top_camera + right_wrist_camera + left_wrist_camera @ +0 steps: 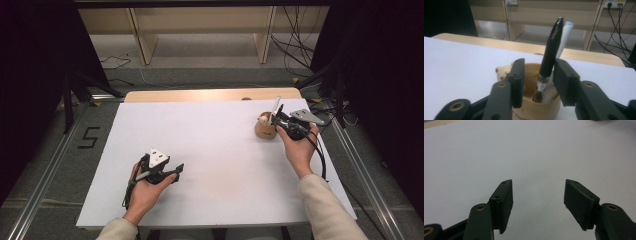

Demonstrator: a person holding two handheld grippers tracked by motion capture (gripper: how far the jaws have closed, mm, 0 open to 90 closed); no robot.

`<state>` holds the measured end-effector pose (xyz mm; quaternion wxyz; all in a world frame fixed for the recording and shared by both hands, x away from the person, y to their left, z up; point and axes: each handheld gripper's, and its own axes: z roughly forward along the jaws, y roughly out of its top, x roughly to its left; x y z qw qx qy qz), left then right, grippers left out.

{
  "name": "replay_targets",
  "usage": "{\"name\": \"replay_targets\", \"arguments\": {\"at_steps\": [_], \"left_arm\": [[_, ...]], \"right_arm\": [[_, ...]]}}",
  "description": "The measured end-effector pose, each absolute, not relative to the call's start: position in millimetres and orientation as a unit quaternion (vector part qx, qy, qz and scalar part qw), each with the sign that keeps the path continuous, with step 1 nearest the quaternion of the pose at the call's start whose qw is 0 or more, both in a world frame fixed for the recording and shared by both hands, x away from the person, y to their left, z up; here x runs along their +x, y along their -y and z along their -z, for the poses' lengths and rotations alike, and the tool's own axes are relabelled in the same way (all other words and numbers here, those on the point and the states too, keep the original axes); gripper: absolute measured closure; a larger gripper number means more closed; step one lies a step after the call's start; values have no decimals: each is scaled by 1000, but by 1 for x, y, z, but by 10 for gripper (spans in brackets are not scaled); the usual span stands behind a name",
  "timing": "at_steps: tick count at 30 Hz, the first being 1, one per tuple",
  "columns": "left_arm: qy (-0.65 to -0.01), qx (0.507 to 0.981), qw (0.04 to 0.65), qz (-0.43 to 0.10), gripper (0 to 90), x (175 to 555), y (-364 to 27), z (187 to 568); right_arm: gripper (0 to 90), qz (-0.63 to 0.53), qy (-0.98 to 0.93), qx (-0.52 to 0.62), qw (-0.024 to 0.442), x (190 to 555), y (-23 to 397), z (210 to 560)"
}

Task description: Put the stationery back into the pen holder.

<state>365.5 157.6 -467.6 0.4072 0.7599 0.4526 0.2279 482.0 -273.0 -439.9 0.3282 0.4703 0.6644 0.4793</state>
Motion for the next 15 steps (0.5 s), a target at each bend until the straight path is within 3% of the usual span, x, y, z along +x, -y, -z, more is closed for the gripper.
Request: {"name": "replay_targets", "arguments": {"at_steps": [15], "left_arm": [[-452,760,408,-227,400,364,-158,468]], "right_arm": [[401,-468,-674,473,320,467,273,440]]}}
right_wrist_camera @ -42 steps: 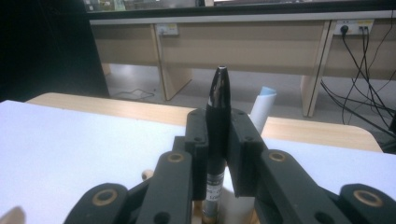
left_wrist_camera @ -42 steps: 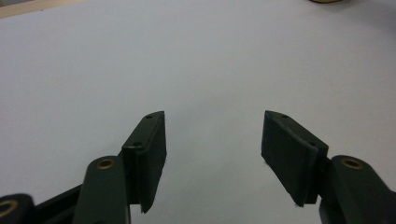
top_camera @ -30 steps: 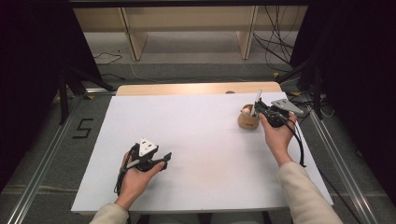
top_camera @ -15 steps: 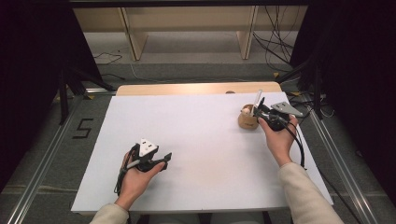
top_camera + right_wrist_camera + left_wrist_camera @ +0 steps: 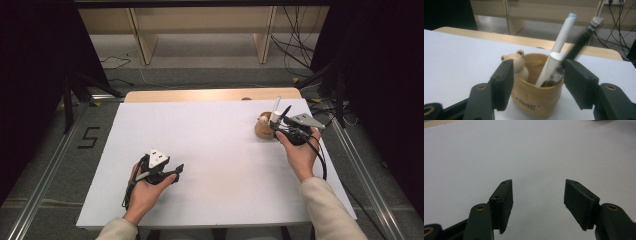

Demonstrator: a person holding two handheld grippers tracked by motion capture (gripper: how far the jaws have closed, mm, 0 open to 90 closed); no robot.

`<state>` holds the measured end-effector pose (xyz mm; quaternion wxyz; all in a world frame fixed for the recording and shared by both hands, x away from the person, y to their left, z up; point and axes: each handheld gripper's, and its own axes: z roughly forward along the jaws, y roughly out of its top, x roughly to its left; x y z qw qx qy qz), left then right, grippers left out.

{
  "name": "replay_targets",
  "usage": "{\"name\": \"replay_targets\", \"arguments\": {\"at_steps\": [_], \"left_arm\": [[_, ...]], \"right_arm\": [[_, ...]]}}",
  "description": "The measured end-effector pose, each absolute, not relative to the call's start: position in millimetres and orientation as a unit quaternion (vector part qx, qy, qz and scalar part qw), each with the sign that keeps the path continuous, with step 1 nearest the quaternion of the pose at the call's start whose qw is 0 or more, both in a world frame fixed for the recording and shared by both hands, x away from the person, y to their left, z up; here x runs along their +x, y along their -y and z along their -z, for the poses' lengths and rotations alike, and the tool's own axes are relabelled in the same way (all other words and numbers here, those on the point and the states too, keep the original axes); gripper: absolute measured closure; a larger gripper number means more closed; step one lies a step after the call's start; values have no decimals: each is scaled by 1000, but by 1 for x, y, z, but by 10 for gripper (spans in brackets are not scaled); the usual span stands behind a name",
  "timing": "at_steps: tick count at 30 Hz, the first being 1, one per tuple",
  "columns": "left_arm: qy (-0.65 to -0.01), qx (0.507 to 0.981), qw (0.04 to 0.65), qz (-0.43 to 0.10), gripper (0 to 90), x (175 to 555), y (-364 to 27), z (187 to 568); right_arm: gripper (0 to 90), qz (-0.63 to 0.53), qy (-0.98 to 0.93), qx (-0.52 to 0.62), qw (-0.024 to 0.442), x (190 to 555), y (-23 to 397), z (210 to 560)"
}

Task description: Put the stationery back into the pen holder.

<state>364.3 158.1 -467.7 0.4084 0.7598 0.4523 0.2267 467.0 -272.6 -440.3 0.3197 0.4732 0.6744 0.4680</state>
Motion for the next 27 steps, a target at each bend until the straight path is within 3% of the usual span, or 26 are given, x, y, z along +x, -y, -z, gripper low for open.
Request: {"name": "replay_targets", "arguments": {"at_steps": [27], "left_arm": [[-452,763,407,-220,397,358,-160,469]], "right_arm": [[339,-464,-708,457,272,437,275,452]]}}
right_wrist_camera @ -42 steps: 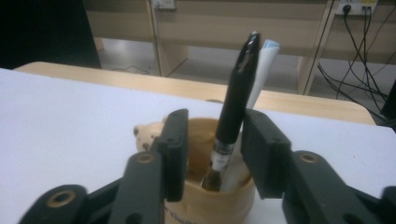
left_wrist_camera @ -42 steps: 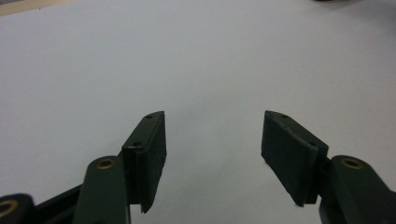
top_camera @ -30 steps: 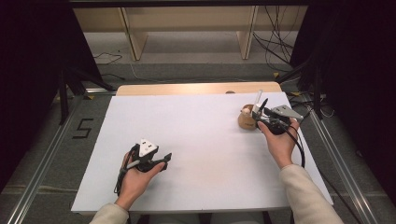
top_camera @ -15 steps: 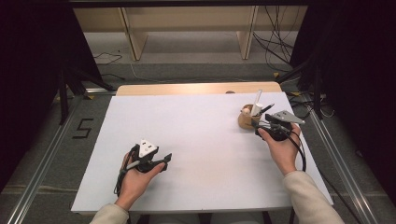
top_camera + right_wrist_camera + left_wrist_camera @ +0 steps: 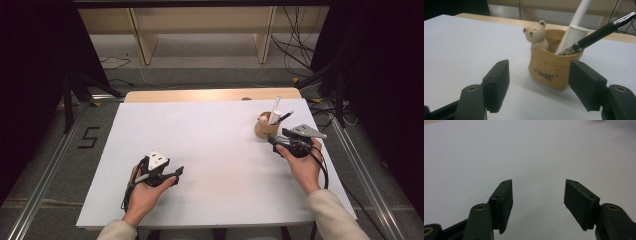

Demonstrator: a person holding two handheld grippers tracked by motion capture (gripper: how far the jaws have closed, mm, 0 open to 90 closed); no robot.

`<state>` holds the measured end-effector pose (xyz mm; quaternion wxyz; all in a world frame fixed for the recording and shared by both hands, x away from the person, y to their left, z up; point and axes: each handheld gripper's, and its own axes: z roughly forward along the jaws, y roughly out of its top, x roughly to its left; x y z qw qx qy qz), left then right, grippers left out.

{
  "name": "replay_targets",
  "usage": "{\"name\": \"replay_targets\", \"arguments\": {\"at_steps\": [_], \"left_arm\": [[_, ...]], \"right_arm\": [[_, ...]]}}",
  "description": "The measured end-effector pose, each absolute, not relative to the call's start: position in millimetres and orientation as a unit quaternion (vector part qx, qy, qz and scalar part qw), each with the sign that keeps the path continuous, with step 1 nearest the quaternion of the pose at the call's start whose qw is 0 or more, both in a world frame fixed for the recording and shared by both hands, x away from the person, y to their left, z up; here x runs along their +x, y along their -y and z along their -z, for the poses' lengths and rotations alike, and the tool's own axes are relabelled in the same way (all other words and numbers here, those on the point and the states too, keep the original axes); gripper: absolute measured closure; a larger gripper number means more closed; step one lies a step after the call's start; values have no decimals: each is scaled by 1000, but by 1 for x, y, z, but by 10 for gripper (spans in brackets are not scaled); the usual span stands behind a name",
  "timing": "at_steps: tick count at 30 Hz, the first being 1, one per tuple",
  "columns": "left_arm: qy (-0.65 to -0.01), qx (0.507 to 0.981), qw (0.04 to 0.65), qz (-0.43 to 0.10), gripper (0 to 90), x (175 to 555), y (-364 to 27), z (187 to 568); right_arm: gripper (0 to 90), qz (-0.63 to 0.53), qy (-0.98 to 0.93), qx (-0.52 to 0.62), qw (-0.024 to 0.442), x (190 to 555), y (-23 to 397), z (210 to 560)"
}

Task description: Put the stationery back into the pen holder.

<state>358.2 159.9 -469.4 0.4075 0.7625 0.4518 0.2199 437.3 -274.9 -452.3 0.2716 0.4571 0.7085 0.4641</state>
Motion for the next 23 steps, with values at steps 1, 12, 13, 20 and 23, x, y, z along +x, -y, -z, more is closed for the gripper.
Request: {"name": "replay_targets", "arguments": {"at_steps": [1,12,13,20,23], "left_arm": [[-450,765,404,-219,397,358,-161,470],[-453,765,404,-216,396,353,-165,473],[-453,766,403,-214,395,352,-165,473],[-450,769,401,-211,387,349,-165,474],[-451,770,399,-210,381,349,-166,475]], "right_arm": [[338,-463,-712,455,269,436,275,453],[338,-456,-748,425,226,409,269,467],[337,-454,-753,421,222,407,268,468],[332,-456,-765,406,206,399,261,472],[331,-456,-769,402,200,397,259,472]]}}
